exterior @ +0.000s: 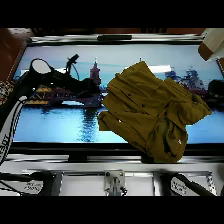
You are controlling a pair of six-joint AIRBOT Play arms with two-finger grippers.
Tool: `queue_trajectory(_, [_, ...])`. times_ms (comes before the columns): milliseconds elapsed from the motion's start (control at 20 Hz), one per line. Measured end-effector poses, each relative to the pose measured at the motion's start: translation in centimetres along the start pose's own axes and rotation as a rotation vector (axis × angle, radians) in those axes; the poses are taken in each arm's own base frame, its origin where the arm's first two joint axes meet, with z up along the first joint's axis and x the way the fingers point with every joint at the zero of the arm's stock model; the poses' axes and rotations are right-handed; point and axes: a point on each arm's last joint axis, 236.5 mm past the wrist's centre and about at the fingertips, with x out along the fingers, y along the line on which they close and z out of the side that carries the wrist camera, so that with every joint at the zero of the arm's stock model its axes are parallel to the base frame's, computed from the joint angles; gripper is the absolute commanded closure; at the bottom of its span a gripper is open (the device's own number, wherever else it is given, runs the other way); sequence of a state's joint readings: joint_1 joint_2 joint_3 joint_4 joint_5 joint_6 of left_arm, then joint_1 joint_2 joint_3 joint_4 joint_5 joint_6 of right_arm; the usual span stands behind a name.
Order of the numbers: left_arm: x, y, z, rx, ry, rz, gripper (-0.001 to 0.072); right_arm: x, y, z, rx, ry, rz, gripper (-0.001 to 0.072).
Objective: Fold the shirts.
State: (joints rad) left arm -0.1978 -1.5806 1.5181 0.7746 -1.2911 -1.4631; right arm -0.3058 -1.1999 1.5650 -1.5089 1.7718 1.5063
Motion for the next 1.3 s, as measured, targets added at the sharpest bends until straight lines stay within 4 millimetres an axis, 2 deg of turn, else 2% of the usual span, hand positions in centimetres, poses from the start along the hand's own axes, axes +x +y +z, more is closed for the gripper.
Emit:
queue_trajectory(50, [-0.2,2.2,0.4,-0.036,-0.001,0.029,0.0114,0.7,0.7,-1.6,0.001,0.022,0.032,0.0218])
queue_trajectory(150, [0.4,5.5,1.0,-0.093,0.001,0.062,0.0114,1.9,2.4,-4.6,0.0,0.057,0.107,0.0218])
queue_trajectory(300, [3.1,8.6,1.5,-0.139,0.014,0.079,0.0114,2.8,4.8,-8.0,0.005,0.088,0.206,0.0218])
queue_trajectory(400, [5.4,9.3,1.7,-0.158,0.016,0.059,0.0114,2.8,5.5,-9.2,0.019,0.09,0.235,0.0218])
queue_trajectory(600, [9.3,8.8,1.9,-0.174,0.019,-0.023,0.0114,2.7,6.2,-10.1,0.048,0.082,0.259,0.0218])
queue_trajectory(800, [11.2,8.6,1.4,-0.171,0.042,-0.057,0.0115,2.7,6.4,-9.8,0.076,0.06,0.264,0.0218])
queue_trajectory(850, [11.4,8.4,0.9,-0.167,0.062,-0.065,0.013,2.7,6.3,-9.7,0.079,0.055,0.263,0.0218])
queue_trajectory(900, [11.3,8.1,0.2,-0.159,0.091,-0.078,0.0233,2.8,6.1,-9.8,0.081,0.058,0.251,0.0218])
queue_trajectory(950, [11.1,7.8,-0.7,-0.146,0.13,-0.089,0.0262,2.9,5.6,-9.9,0.081,0.061,0.231,0.0218])
queue_trajectory(1100, [9.6,8.3,-4.6,-0.091,0.291,-0.053,0.026,3.2,3.7,-11.3,0.056,0.111,0.146,0.0218])
queue_trajectory(1150, [9.1,8.7,-5.8,-0.082,0.337,-0.033,0.0235,3.3,3.1,-11.7,0.049,0.125,0.121,0.0217])
queue_trajectory(1200, [8.7,9.0,-7.1,-0.078,0.376,-0.018,0.0102,3.5,2.6,-12.2,0.041,0.14,0.103,0.0111])
queue_trajectory(1250, [8.3,9.2,-8.2,-0.077,0.408,-0.005,-0.0009,3.7,2.2,-13.0,0.034,0.165,0.087,0.0043])
queue_trajectory(1300, [8.1,9.5,-9.2,-0.077,0.433,0.005,-0.0013,4.2,2.0,-13.6,0.023,0.183,0.079,0.0043])
